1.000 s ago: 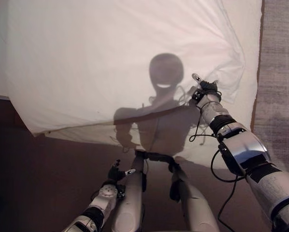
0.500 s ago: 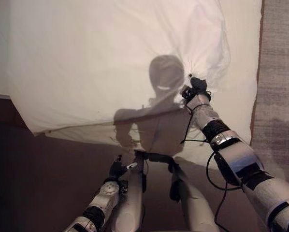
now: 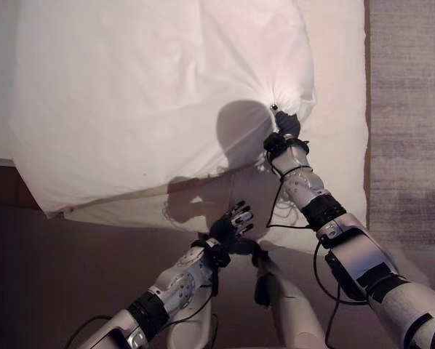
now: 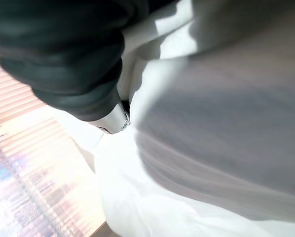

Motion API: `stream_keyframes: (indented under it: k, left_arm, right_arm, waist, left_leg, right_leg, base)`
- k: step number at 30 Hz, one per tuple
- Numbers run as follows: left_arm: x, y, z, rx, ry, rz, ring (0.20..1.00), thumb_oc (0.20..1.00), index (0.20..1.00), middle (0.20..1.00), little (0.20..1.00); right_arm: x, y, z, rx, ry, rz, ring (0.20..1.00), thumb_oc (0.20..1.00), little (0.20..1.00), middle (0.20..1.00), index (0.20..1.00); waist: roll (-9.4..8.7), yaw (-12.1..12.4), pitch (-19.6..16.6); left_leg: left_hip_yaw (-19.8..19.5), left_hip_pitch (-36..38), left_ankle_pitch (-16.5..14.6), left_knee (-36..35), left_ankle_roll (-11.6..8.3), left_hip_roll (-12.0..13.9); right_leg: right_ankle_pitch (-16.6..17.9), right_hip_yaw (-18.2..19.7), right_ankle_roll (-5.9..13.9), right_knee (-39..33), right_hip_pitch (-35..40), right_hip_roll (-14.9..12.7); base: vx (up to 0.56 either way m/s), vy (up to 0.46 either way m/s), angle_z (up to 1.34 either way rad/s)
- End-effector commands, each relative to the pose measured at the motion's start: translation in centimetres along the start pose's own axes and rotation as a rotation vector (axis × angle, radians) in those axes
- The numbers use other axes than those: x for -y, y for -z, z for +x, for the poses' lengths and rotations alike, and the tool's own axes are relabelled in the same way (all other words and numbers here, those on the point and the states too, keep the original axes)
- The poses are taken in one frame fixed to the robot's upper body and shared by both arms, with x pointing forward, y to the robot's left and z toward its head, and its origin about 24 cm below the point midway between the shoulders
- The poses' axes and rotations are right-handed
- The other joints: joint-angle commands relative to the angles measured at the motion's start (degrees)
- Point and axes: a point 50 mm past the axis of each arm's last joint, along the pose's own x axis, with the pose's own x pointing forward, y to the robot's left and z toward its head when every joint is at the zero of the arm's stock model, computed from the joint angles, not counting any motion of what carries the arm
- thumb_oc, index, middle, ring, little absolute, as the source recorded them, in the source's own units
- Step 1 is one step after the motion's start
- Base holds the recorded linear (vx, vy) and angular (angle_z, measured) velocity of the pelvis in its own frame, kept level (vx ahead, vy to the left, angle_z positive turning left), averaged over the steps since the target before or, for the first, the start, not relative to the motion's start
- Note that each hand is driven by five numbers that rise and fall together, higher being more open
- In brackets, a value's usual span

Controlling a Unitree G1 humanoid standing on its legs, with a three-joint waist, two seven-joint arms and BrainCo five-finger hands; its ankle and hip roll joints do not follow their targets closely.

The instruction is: Make the bed

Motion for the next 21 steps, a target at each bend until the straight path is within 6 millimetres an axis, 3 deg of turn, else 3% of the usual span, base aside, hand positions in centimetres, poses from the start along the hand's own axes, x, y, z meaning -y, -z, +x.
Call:
stream_keyframes:
  k: [1,7,14,21]
  left_arm:
    - [0.9,0.6,0.1,-0.012,0.036,-0.143,1.000,1.000,1.000,1.000,1.000]
    - [1.3,-0.2,1.4,0.042,-0.011,-0.287,1.000,1.000,1.000,1.000,1.000]
    - [1.1,-6.7,2.6,0.423,-0.127,-0.547,1.000,1.000,1.000,1.000,1.000]
    - [0.3,-10.9,2.3,0.664,-0.238,-0.724,1.000,1.000,1.000,1.000,1.000]
  right_arm:
    - [-4.7,-4.0,-0.5,0.173,-0.213,0.036,0.200,0.200,0.200,0.200,0.200]
    - [-5.7,-2.6,-1.5,0.129,-0.268,0.063,0.200,0.200,0.200,0.200,0.200]
    - [-5.2,-2.1,-2.6,0.137,-0.266,0.080,0.200,0.200,0.200,0.200,0.200]
    - [-3.4,-1.3,-3.1,0.131,-0.187,0.101,0.200,0.200,0.200,0.200,0.200]
  waist:
    - [-6.35,-1.72,-3.59]
    - [-7.27,-2.09,-5.13]
    - [-9.20,-1.97,-6.50]
    - [-10.39,-1.57,-7.22]
  left_leg:
    - [3.02,5.57,-7.18,-0.05,-0.48,-3.61]
    - [3.53,7.02,-7.66,-0.05,-0.14,-3.54]
    - [3.71,8.00,-8.11,0.30,0.18,-3.55]
    - [3.72,8.32,-8.22,0.39,0.05,-3.27]
  right_leg:
    - [5.86,5.90,5.25,-2.60,-0.50,-4.98]
    - [5.47,6.30,5.27,-2.28,0.34,-4.75]
    - [5.17,6.61,5.33,-1.82,0.99,-4.72]
    - [5.08,6.39,5.33,-1.93,1.37,-4.56]
  base:
    - [0.00,-0.015,-0.04]
    - [0.00,-0.010,-0.10]
    - [0.00,-0.019,-0.04]
    - [0.00,-0.004,-0.01]
